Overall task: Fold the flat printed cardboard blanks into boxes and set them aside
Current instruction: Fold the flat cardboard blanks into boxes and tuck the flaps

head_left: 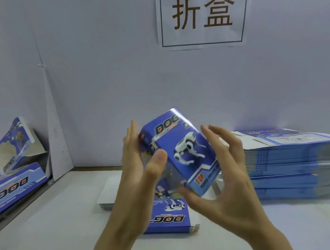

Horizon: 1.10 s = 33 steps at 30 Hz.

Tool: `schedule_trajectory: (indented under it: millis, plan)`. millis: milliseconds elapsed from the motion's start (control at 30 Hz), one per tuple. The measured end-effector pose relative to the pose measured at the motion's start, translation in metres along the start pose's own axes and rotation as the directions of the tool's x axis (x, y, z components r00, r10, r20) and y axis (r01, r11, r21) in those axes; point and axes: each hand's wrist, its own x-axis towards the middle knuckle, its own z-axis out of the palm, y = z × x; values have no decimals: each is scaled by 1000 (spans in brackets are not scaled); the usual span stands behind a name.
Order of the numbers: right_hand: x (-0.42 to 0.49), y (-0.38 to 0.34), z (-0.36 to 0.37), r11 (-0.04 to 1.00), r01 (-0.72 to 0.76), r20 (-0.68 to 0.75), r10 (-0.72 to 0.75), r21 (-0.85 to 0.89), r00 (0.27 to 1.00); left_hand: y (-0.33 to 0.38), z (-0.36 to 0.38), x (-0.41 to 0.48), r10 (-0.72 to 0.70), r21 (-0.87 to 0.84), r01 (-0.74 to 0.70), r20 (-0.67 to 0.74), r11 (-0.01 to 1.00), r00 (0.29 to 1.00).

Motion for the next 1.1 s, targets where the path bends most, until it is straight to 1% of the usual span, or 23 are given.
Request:
schedule_trajectory:
  millis: [33,67,100,133,200,233,267,300,333,400,500,700,833,900,967,1000,1033,1100]
  plan:
    - [-2,0,2,1000,-3,38,1,31,999,-7,-3,-1,-50,-37,50,-11,998,999]
    - [-4,1,4,995,-38,74,32,87,997,-11,-6,-2,-54,-15,53,-33,998,998]
    - [-5,-1,8,981,-111,92,97,160,991,-14,-8,-2,-59,33,62,-77,998,995]
    - [-5,-2,11,943,-208,95,190,260,977,-17,-9,-4,-56,77,64,-109,995,993]
    - [-4,0,17,804,-366,135,344,469,929,-22,-5,-7,-7,155,29,-144,987,990]
    - [-3,1,19,741,-402,175,369,538,913,-24,-2,-10,51,224,-17,-149,974,988]
    - [-2,2,20,706,-419,202,373,572,905,-23,1,-10,108,300,-56,-157,952,982]
    - [-1,3,21,683,-424,217,372,594,903,-24,4,-11,157,377,-87,-158,922,975]
    - [-1,2,21,667,-427,222,373,611,901,-24,7,-11,179,415,-96,-165,905,970]
    - [-1,1,21,643,-434,226,383,631,896,-24,8,-12,186,439,-84,-193,894,963]
    - [-1,-1,23,626,-439,230,388,644,892,-26,7,-11,212,431,-100,-221,897,952]
    - [-5,-2,34,596,-441,238,390,671,889,-31,2,-7,292,463,-172,-200,869,935]
    - [-8,-3,41,588,-437,230,395,680,889,-28,-1,-7,292,423,-186,-202,887,935]
    - [-7,-2,44,590,-441,228,402,676,887,-24,-1,-7,274,405,-183,-179,896,945]
    - [-6,0,44,568,-476,248,432,671,867,-19,-4,-5,278,439,-199,-124,876,952]
    - [-5,2,41,558,-493,265,440,667,858,-17,-6,-5,296,472,-231,-68,851,953]
    - [-4,4,38,561,-506,283,438,655,853,-16,-7,-4,309,496,-277,18,823,951]
    - [-3,9,27,607,-534,333,420,589,844,-16,-11,-5,292,484,-370,230,793,928]
